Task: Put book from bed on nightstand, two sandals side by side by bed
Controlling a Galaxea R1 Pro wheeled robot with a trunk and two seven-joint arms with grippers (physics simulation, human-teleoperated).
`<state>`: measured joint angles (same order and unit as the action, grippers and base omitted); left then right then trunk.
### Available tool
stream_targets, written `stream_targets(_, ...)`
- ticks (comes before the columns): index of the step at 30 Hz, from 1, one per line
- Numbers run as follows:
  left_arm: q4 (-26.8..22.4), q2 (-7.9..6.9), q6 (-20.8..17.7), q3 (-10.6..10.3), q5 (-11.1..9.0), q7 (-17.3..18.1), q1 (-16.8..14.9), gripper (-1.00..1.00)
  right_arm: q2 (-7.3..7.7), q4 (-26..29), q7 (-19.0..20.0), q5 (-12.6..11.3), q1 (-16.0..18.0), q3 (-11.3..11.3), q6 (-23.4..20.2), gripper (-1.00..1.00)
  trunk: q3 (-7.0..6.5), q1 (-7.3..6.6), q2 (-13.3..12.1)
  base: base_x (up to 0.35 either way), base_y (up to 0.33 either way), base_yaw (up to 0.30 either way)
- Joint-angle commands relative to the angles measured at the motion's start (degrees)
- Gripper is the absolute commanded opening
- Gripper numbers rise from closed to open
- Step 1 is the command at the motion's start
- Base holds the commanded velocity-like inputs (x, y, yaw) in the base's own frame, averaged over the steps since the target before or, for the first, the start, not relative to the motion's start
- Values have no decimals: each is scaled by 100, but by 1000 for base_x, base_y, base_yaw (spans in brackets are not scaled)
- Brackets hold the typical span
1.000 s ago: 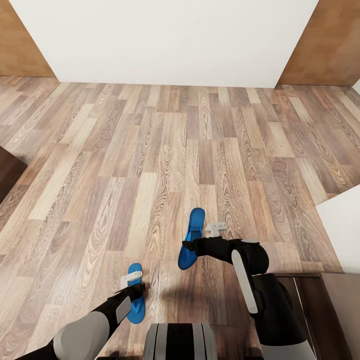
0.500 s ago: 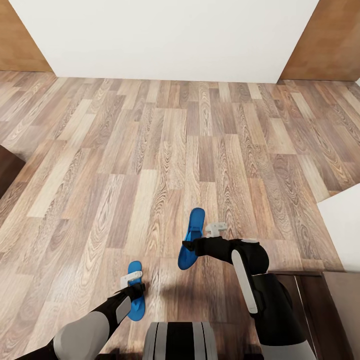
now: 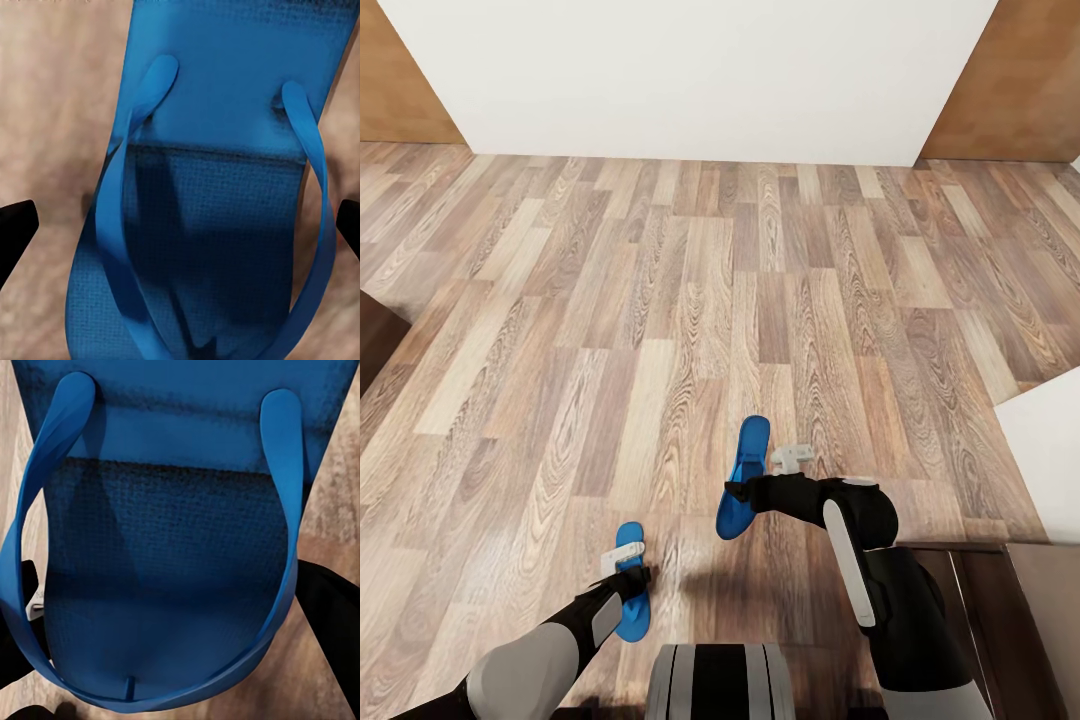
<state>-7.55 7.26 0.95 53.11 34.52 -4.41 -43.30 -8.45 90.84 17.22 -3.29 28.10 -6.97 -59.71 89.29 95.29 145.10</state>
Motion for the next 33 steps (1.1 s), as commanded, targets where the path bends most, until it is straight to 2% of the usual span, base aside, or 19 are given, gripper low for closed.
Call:
stream_targets(1, -1, 3, 10, 42, 58, -16, -3, 100, -1, 4, -16, -40, 3, 3, -29, -100, 3, -1, 1, 0, 0, 0)
stream_targets(8, -1, 3, 10, 42, 56, -16, -3, 100, 1, 4, -16, -40, 3, 3, -29, -100, 3, -1, 1, 0, 0, 0)
stream_targets(11, -1, 3, 10, 42, 57, -16, -3, 100, 1, 4, -16, -40, 3, 3, -29, -100, 70, 7, 5, 0, 0, 0)
stream_targets(33, -1, 3, 18, 42, 57, -16, -3, 100, 1, 4, -16, -40, 3, 3, -29, -100, 70, 7, 5, 0, 0, 0)
